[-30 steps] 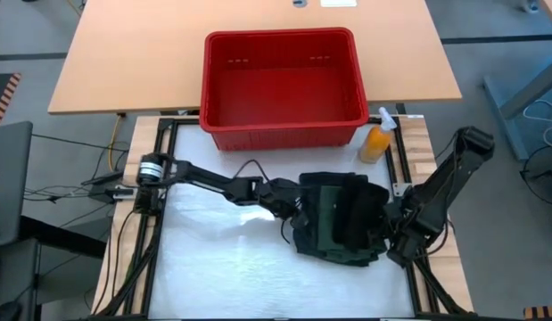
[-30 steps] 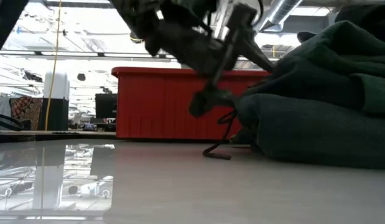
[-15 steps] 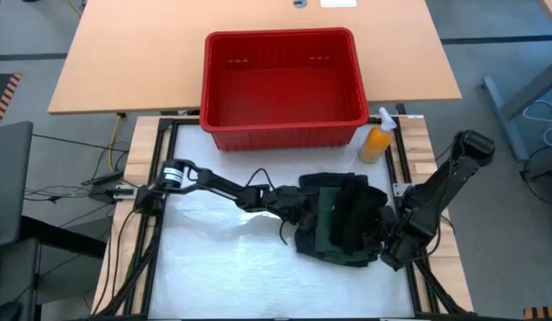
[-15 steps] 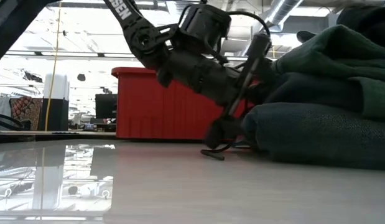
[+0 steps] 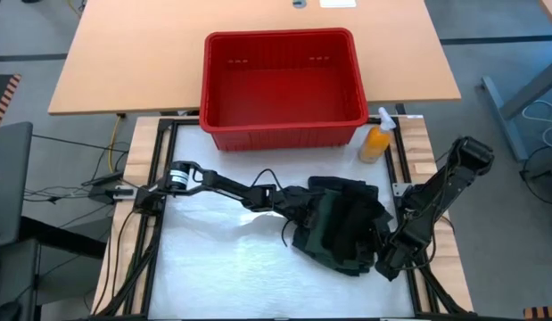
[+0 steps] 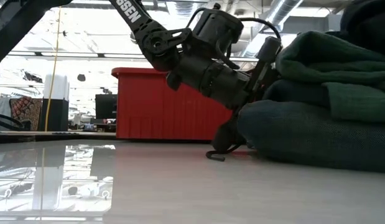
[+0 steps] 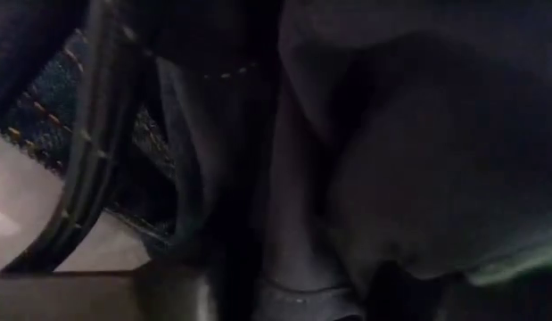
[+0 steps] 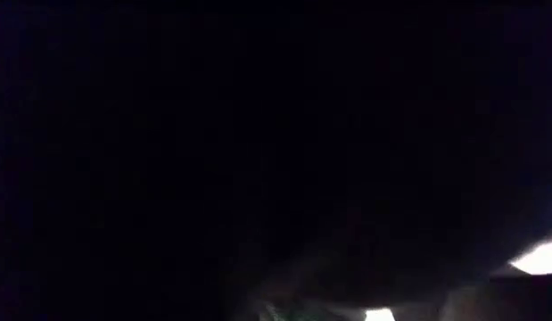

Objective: Fold laundry
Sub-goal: Put the stacked clothes into the bin

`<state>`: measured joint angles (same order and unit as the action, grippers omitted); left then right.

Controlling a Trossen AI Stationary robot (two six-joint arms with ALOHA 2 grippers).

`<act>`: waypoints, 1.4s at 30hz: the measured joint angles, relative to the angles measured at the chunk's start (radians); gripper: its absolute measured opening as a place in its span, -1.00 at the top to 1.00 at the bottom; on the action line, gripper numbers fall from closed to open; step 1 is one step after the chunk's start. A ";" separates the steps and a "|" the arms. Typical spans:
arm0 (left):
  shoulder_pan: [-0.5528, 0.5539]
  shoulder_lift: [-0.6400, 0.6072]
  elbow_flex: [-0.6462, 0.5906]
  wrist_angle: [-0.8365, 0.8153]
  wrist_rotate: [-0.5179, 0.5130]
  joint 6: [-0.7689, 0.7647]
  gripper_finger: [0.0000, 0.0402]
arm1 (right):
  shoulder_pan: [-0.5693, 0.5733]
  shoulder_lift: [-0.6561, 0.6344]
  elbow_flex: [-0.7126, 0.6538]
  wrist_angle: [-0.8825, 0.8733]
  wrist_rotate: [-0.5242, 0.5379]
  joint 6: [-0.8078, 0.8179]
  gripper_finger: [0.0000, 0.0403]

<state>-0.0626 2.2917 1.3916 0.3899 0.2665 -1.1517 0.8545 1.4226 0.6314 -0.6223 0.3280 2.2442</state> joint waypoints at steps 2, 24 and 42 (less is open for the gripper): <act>-0.002 0.001 0.006 -0.013 0.007 0.012 0.22 | -0.002 0.001 0.000 0.013 0.018 -0.005 -0.04; -0.006 0.003 0.057 0.241 0.133 0.002 0.84 | -0.035 -0.071 0.073 -0.097 0.349 -0.224 0.59; -0.002 -0.058 0.070 -0.007 0.072 0.090 0.84 | -0.026 -0.102 0.102 -0.154 0.074 -0.109 0.14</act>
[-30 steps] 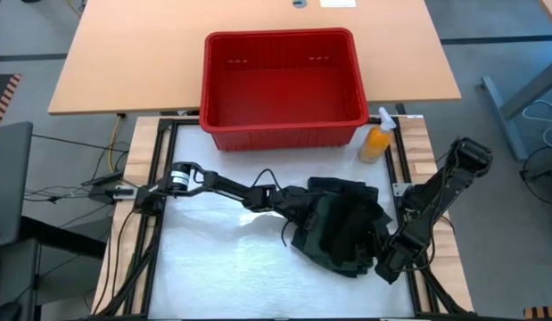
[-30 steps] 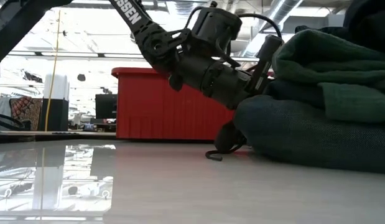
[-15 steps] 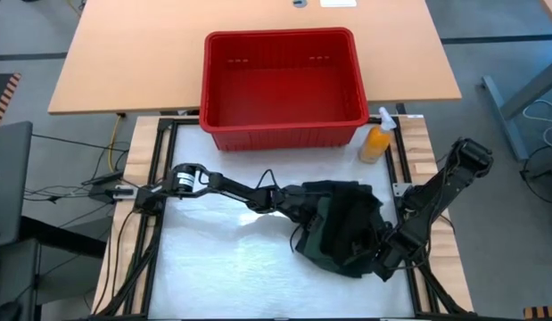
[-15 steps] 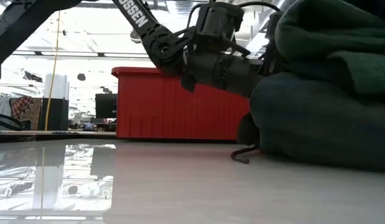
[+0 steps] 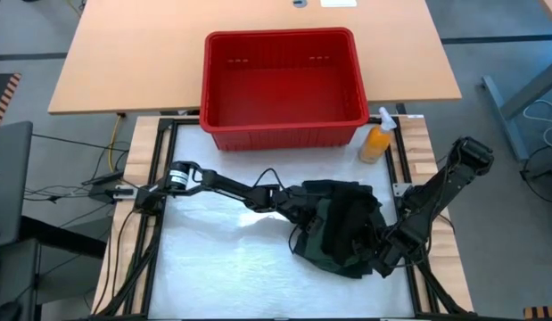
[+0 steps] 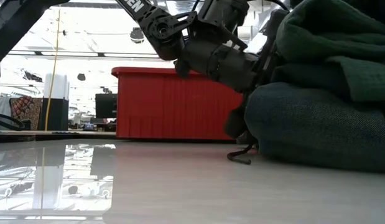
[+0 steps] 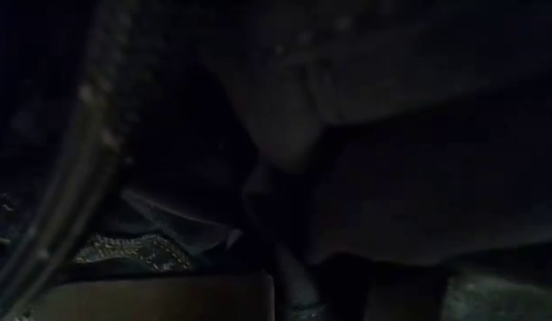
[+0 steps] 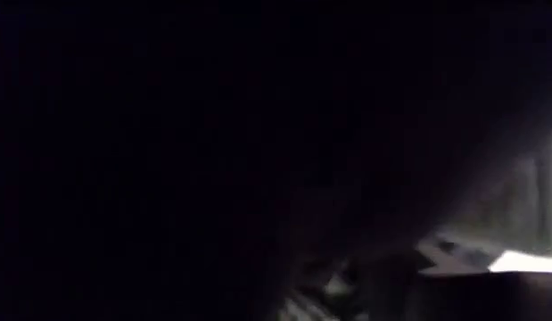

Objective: Fold laundry
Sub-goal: Put the stacked clothes into the bin

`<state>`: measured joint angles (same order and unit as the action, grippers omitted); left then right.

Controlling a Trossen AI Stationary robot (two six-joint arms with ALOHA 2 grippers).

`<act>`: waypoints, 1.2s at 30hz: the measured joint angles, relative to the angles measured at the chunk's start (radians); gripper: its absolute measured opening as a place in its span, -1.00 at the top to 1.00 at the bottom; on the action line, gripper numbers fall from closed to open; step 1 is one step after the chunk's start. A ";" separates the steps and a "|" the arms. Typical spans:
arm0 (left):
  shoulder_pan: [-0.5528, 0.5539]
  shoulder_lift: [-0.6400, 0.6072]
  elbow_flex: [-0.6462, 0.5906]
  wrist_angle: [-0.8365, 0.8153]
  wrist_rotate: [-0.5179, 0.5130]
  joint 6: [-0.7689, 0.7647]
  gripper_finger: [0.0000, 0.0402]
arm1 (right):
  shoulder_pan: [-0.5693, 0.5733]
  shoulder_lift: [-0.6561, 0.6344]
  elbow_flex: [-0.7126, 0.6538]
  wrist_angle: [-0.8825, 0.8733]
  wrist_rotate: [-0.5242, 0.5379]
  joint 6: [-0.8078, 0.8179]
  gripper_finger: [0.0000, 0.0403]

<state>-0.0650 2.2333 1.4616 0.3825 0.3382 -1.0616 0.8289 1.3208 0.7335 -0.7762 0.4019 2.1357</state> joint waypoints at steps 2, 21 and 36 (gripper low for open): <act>0.001 -0.002 0.000 -0.025 -0.001 0.021 0.84 | -0.005 -0.032 0.011 -0.022 -0.034 -0.012 -0.13; 0.016 -0.003 -0.004 -0.084 0.026 0.086 0.84 | 0.138 -0.121 0.161 -0.265 -0.113 0.145 -0.46; 0.017 -0.001 -0.005 -0.124 0.044 0.028 0.82 | 0.245 -0.107 -0.151 0.096 0.008 0.137 -0.45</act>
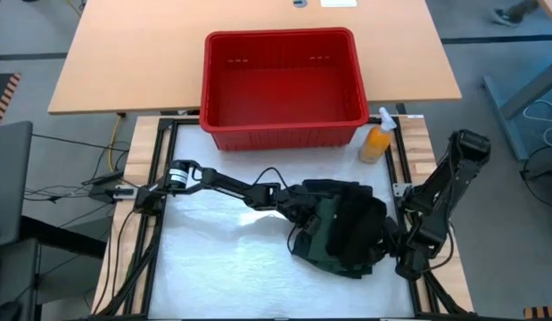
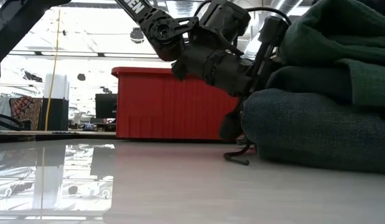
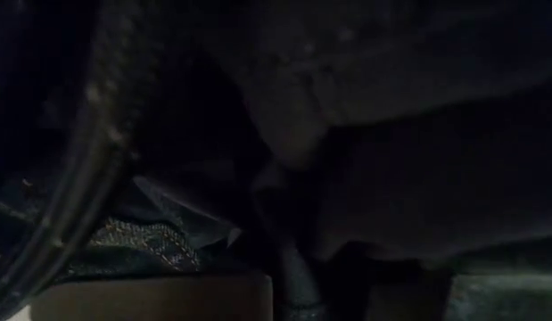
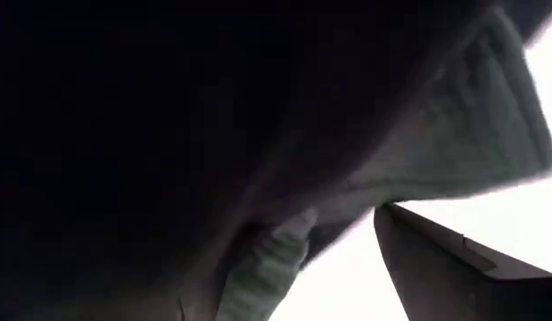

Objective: Fold laundry
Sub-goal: Put the stacked clothes into the bin

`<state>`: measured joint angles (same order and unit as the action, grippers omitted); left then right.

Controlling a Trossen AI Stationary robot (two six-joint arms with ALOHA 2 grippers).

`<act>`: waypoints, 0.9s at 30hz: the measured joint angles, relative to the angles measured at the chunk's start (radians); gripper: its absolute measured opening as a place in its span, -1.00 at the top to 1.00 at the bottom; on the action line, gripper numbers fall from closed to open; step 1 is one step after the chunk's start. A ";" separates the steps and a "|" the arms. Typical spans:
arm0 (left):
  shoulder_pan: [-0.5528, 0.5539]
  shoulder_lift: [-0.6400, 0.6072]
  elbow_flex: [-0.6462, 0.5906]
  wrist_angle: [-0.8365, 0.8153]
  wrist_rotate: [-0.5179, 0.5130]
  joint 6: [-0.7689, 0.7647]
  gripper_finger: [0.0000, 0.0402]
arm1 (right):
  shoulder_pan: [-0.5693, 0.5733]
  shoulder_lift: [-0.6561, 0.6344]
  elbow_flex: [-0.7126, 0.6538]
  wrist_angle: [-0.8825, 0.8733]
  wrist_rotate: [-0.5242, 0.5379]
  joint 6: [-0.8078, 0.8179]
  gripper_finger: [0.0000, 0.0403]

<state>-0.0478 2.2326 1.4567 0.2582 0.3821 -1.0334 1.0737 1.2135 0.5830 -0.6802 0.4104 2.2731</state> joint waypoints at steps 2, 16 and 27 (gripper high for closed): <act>0.001 0.000 0.000 -0.010 0.005 -0.023 0.80 | 0.001 0.023 -0.040 0.052 0.036 -0.001 -0.45; 0.001 -0.003 -0.002 -0.068 -0.004 -0.124 0.82 | -0.007 0.275 -0.109 0.260 0.347 -0.009 -0.16; -0.005 -0.002 -0.003 -0.003 0.005 -0.128 0.82 | -0.038 0.198 -0.103 0.232 0.412 -0.045 0.58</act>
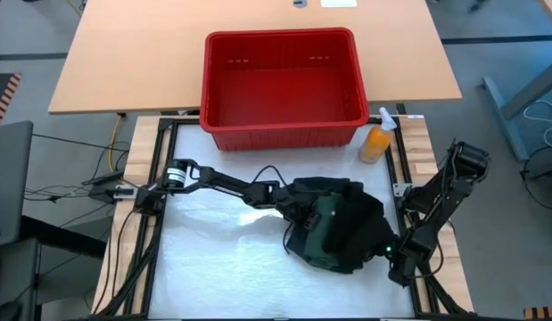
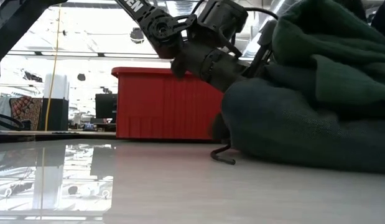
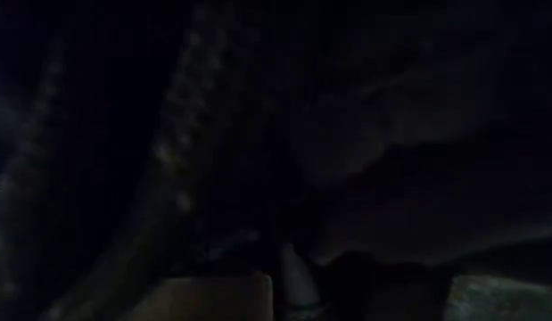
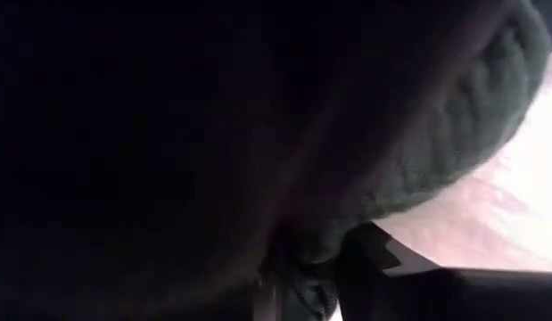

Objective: Fold laundry
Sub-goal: Put the stacked clothes into the bin

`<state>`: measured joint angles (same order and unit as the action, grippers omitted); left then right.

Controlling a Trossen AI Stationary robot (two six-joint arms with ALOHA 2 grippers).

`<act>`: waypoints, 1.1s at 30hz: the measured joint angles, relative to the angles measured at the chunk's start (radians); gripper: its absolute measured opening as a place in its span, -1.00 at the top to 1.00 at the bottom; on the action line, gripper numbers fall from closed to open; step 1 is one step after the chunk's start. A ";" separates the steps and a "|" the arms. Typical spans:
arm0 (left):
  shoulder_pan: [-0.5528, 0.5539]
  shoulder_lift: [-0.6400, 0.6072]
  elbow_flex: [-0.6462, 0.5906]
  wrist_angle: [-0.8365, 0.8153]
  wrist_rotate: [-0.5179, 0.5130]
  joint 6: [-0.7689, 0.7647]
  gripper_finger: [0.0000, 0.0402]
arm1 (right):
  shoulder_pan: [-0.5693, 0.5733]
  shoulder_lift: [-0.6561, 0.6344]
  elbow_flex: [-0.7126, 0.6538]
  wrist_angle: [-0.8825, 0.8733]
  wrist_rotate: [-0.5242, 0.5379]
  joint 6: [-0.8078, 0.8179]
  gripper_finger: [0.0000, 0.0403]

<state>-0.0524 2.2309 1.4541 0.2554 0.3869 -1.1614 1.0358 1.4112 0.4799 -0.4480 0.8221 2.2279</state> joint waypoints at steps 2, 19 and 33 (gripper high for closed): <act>-0.004 0.005 -0.003 0.084 0.006 -0.014 0.82 | -0.018 -0.027 0.011 -0.011 -0.005 -0.026 0.58; -0.001 -0.054 0.003 0.193 0.045 0.088 0.82 | -0.157 -0.100 0.285 -0.309 -0.069 -0.241 0.58; 0.022 -0.262 0.004 0.087 0.024 0.206 0.82 | -0.293 -0.104 0.686 -0.691 -0.059 -0.452 0.59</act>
<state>-0.0307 1.9686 1.4586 0.3420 0.4112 -0.9559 0.7425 1.3075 1.1660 -1.1385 0.7634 1.7759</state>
